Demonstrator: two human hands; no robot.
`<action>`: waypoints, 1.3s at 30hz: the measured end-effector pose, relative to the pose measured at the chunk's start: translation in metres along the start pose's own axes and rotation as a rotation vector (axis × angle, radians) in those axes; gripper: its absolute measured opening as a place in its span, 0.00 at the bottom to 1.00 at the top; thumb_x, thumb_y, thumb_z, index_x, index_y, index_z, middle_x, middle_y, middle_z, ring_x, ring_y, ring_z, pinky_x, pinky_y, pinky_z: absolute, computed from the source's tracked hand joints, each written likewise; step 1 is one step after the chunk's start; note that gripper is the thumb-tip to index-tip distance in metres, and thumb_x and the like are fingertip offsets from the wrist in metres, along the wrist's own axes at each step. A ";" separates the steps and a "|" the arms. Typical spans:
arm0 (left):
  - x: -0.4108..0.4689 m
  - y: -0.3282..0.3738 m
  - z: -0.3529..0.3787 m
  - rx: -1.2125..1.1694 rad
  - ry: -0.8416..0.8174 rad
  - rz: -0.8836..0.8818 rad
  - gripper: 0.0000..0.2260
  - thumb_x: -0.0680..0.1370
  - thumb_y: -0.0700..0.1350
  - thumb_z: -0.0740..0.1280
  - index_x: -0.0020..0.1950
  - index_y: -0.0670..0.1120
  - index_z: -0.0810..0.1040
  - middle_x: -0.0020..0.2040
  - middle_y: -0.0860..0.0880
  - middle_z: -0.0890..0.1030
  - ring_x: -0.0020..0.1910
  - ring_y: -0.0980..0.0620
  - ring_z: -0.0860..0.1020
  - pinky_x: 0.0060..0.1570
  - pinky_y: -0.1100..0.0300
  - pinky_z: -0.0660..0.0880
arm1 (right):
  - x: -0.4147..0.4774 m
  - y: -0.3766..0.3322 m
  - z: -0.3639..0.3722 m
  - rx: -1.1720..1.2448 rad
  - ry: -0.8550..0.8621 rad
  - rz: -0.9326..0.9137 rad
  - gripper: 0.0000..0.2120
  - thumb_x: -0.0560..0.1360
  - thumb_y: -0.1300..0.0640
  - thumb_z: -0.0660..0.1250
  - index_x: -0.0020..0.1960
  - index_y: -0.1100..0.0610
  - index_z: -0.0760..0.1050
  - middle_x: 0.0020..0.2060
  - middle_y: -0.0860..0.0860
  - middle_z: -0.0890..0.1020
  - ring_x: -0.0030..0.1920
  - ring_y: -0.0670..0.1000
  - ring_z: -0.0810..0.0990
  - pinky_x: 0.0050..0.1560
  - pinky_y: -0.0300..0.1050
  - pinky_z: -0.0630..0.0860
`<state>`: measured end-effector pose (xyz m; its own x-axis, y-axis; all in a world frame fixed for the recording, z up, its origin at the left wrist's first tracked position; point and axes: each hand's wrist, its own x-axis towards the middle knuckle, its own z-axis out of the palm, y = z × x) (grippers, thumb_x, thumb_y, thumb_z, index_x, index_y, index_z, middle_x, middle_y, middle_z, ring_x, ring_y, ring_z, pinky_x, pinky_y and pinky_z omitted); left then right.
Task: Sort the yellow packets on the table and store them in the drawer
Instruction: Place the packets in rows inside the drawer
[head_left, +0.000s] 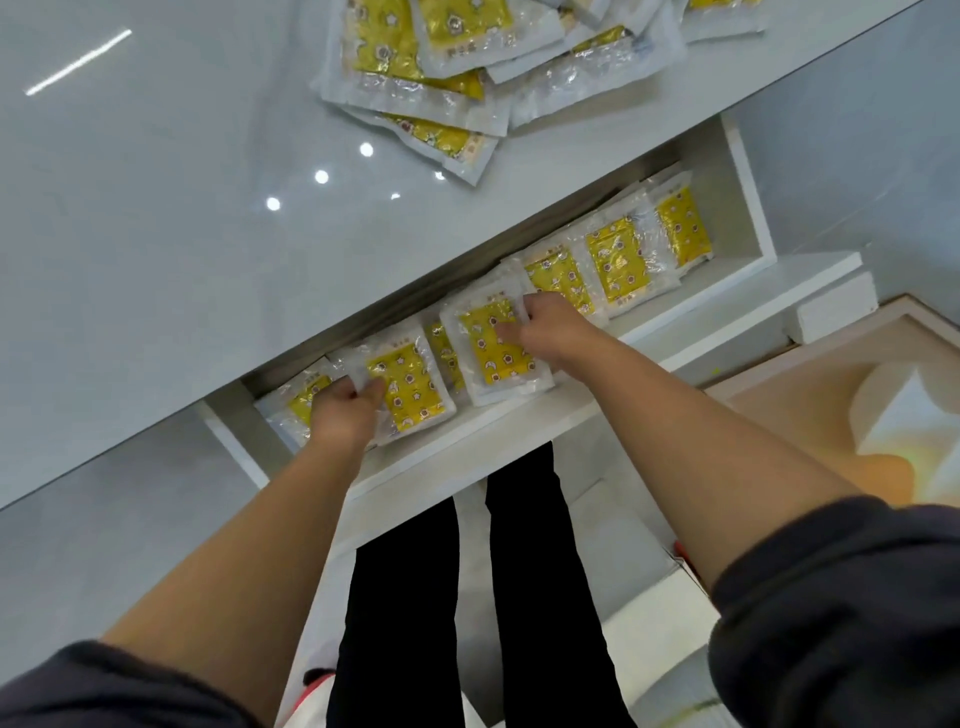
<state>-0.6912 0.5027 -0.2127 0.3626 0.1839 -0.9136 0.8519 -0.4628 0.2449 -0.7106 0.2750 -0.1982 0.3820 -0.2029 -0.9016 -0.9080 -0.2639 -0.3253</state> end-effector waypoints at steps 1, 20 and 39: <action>0.002 -0.002 -0.001 0.001 0.016 -0.001 0.04 0.79 0.46 0.65 0.50 0.46 0.77 0.48 0.45 0.80 0.49 0.44 0.77 0.60 0.46 0.75 | 0.002 -0.001 0.005 -0.043 0.016 -0.039 0.15 0.77 0.52 0.67 0.53 0.65 0.74 0.48 0.57 0.76 0.52 0.57 0.77 0.45 0.45 0.71; 0.020 0.016 0.022 0.997 -0.050 0.432 0.05 0.77 0.46 0.63 0.49 0.46 0.72 0.46 0.45 0.78 0.46 0.44 0.76 0.41 0.56 0.72 | 0.026 -0.010 0.048 -1.035 0.015 -0.366 0.14 0.76 0.54 0.64 0.60 0.59 0.72 0.51 0.56 0.77 0.53 0.57 0.78 0.39 0.44 0.67; -0.124 0.242 0.046 0.719 0.043 1.065 0.05 0.76 0.44 0.64 0.51 0.47 0.76 0.49 0.49 0.77 0.48 0.49 0.76 0.44 0.52 0.75 | -0.083 -0.109 -0.147 -0.192 0.578 -0.392 0.05 0.77 0.55 0.62 0.52 0.54 0.74 0.50 0.49 0.75 0.46 0.49 0.76 0.46 0.47 0.75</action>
<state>-0.5475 0.3286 -0.0547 0.7582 -0.5421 -0.3622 -0.2532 -0.7568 0.6027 -0.6179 0.1818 -0.0463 0.7516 -0.5111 -0.4170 -0.6595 -0.5697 -0.4904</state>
